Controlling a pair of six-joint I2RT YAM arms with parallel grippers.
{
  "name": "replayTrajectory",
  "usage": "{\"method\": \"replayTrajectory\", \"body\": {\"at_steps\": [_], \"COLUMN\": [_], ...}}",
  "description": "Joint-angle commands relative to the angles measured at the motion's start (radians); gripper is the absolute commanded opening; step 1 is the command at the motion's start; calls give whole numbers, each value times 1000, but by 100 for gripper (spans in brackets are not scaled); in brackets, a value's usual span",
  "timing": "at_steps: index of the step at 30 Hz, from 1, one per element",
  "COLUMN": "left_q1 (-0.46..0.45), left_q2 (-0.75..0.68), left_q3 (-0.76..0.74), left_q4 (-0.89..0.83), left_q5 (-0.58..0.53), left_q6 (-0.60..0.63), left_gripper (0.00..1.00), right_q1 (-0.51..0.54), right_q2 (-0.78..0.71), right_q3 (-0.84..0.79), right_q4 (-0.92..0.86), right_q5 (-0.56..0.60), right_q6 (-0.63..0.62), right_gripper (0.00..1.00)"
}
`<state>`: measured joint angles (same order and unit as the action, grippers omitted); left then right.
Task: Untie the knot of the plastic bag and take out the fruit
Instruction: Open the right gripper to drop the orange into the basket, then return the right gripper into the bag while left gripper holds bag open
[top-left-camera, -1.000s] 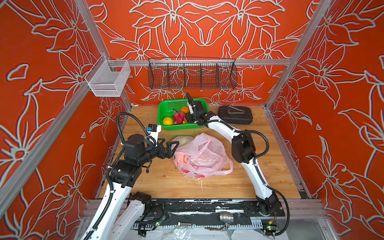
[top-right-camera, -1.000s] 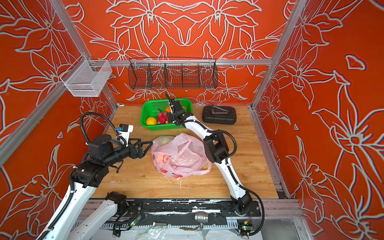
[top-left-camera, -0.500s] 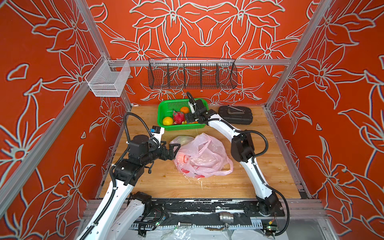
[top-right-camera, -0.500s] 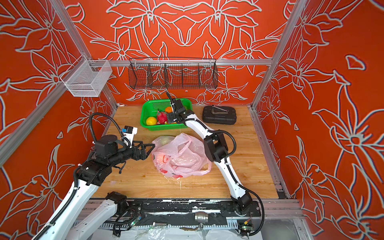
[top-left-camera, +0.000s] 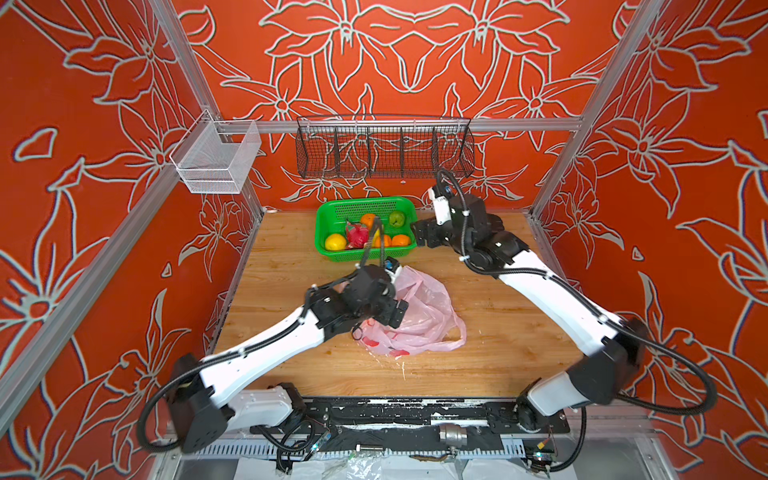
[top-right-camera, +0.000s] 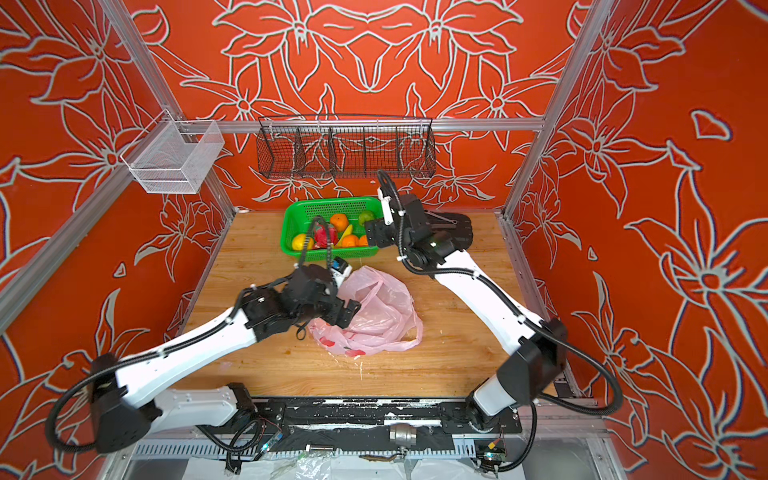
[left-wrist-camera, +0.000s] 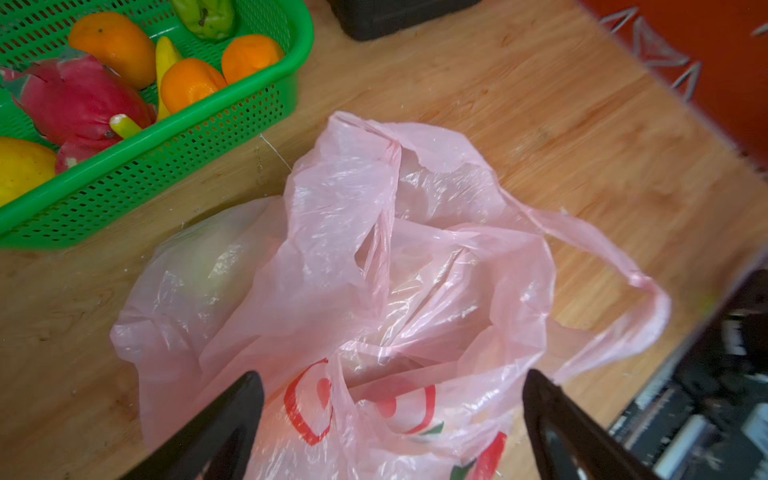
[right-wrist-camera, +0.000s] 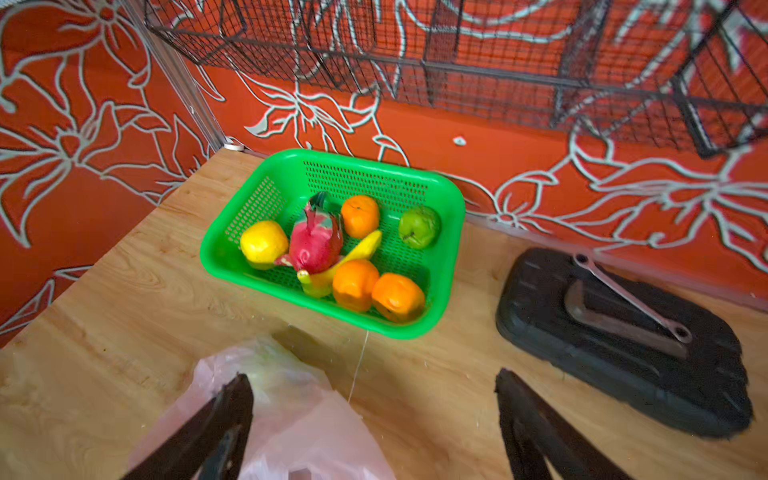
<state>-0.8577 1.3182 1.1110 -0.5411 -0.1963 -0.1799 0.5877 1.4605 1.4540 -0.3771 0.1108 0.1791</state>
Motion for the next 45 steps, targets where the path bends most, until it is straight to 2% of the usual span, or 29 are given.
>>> {"method": "replayTrajectory", "body": {"at_steps": [1, 5, 10, 14, 15, 18, 22, 25, 27, 29, 36, 38, 41, 45], "left_q1": [-69, -89, -84, -51, -48, -43, -43, -43, -40, -38, -13, 12, 59, 100], "left_q2": [154, 361, 569, 698, 715, 738, 668, 565, 490, 421, 180, 96, -21, -146], "left_q3": [94, 224, 314, 396, 401, 410, 382, 343, 310, 275, 124, 62, -42, -165], "left_q4": [-127, -206, -213, -272, -272, -282, -267, -240, -207, -174, 19, 99, 226, 357], "left_q5": [-236, -302, -420, -460, -472, -496, -472, -446, -416, -391, -293, -220, -95, 6], "left_q6": [37, 72, 173, 150, 152, 132, 100, 83, 88, 94, 147, 159, 163, 177], "left_gripper": [96, 95, 95, 94, 93, 79, 52, 37, 21, 0, 0, 0, 0, 0], "right_q1": [-16, -20, -21, -22, -22, -22, -22, -21, -22, -21, -2, 20, 93, 223], "right_q2": [-112, -255, -364, -405, -409, -409, -415, -438, -465, -501, -566, -559, -513, -401], "right_q3": [-169, -317, -408, -432, -432, -426, -417, -425, -448, -495, -650, -689, -737, -771], "right_q4": [-26, -37, -48, -34, -36, -46, -78, -87, -67, -12, 169, 243, 326, 419], "right_q5": [100, 137, 165, 178, 178, 166, 128, 57, -23, -124, -379, -461, -473, -386], "right_q6": [70, 111, 123, 117, 117, 124, 144, 157, 154, 149, 125, 121, 100, 61], "right_gripper": [92, 92, 92, 92, 92, 92, 90, 88, 85, 83, 78, 76, 74, 71]}}
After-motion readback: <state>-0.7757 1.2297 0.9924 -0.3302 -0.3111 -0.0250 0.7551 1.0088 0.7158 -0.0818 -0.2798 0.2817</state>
